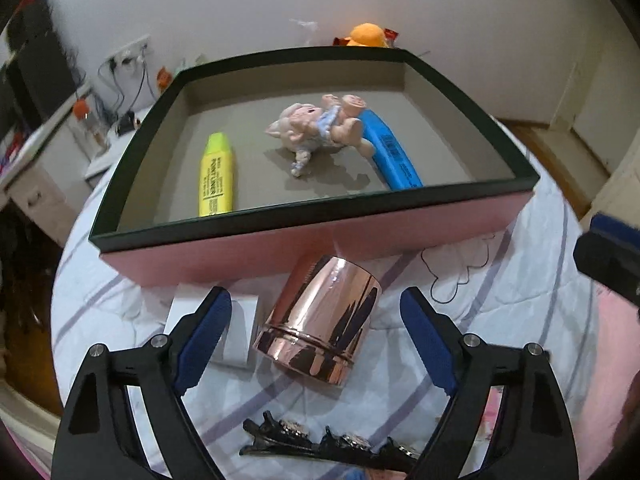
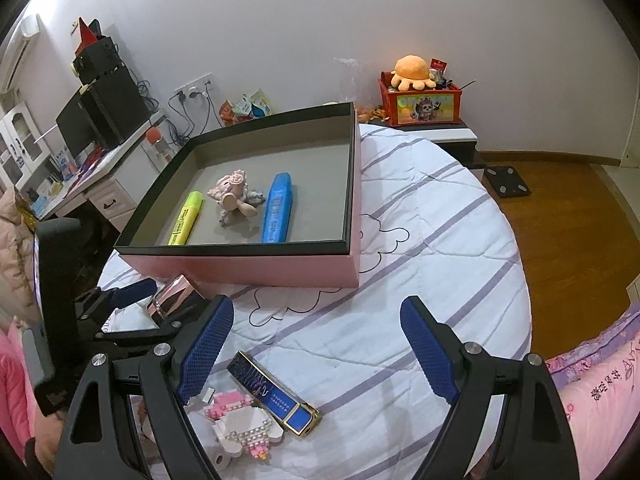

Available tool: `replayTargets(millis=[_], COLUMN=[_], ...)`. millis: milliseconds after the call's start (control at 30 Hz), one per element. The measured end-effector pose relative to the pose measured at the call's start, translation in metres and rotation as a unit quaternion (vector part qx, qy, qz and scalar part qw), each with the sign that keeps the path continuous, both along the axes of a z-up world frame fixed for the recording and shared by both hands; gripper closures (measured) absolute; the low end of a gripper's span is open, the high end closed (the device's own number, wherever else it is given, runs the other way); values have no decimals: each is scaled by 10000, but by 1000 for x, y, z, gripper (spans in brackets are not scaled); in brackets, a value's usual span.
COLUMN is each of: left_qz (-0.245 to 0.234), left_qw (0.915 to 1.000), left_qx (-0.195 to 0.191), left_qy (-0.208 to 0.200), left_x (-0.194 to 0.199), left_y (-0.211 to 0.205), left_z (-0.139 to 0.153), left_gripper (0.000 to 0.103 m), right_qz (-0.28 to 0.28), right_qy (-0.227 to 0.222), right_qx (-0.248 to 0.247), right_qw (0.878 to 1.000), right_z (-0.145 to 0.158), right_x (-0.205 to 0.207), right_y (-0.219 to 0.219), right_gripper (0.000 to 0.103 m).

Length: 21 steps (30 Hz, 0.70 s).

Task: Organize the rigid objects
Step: 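Grasp the rose-gold cup with the left tool and lift it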

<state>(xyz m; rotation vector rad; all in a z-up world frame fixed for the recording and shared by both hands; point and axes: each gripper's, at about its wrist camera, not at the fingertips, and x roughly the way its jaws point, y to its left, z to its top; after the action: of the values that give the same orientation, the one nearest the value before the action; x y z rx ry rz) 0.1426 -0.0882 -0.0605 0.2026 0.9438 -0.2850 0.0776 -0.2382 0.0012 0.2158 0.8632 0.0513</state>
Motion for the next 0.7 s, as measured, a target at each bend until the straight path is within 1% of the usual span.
replayTargets(millis=[133, 167, 200, 233, 267, 300, 333, 367, 400, 533, 600, 700], left_qz=[-172, -204, -260, -394, -467, -544, -576, -588, -601, -475, -402, -384], left_qw=[9996, 9996, 9995, 9992, 9986, 9969, 9953, 9967, 9970, 9976, 9979, 9977], left_qx=[193, 166, 94, -72, -198, -374, -487, -410, -315, -373, -359, -404], left_qy=[-139, -141, -128, -40, 157, 424, 611, 389, 360, 345, 349, 374], left_x=[-4, -5, -6, -7, -6, -3, 0, -2, -2, 2, 4, 6], left_y=[-5, -5, -6, -7, -7, -8, -8, -10, -11, -9, -8, -10], left_z=[-3, -2, -1, 1, 0, -6, -13, -13, -13, -10, -10, -12], left_gripper=[18, 21, 33, 37, 47, 55, 54, 54, 54, 52, 47, 47], right_qz=[27, 34, 44, 53, 58, 59, 57, 57, 60, 51, 22, 7], right_qy=[43, 46, 54, 55, 55, 55, 53, 51, 48, 34, 30, 40], right_qx=[-24, -27, -30, -40, -46, -47, -48, -53, -62, -129, -125, -122], right_qw=[10000, 10000, 10000, 10000, 10000, 10000, 10000, 10000, 10000, 9999, 9999, 9999], right_z=[-1, -1, -1, -1, -1, -1, -1, -1, 0, 2, 2, 2], right_x=[4, 4, 5, 6, 6, 6, 7, 7, 7, 6, 6, 6], right_y=[1, 2, 2, 3, 4, 5, 5, 6, 6, 7, 5, 5], right_gripper=[16, 16, 16, 16, 16, 16, 16, 16, 16, 16, 16, 16])
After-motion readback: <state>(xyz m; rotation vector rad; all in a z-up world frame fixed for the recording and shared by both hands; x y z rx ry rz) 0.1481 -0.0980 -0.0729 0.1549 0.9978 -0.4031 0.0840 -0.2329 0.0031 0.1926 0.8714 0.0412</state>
